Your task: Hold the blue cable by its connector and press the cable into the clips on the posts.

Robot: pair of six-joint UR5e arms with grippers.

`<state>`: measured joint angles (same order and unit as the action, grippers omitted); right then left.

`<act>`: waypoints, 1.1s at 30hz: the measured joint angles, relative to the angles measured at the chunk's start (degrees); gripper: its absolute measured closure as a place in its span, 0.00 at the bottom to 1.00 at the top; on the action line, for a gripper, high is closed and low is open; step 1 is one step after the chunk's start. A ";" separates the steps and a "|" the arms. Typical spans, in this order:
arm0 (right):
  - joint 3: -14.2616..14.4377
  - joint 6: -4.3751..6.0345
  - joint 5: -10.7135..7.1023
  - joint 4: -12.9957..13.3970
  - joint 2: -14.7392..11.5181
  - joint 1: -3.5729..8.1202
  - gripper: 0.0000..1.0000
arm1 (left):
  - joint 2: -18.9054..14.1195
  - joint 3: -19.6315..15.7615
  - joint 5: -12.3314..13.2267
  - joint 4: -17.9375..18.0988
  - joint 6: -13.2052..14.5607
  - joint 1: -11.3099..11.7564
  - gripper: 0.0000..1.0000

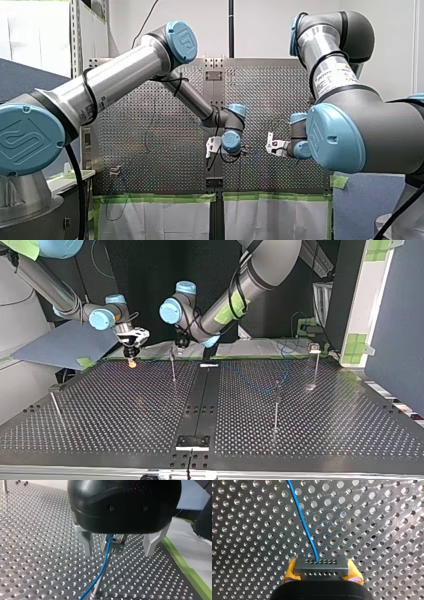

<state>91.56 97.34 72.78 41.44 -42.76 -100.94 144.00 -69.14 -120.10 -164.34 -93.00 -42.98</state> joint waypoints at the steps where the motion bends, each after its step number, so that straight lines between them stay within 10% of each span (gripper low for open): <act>1: 0.00 0.02 0.00 -0.02 0.00 0.00 1.00 | 0.00 -0.13 0.08 0.08 0.02 -0.05 0.00; 33: 0.00 0.09 -0.05 -0.75 0.00 0.00 1.00 | 0.01 -0.36 1.27 0.35 -0.19 -1.40 0.00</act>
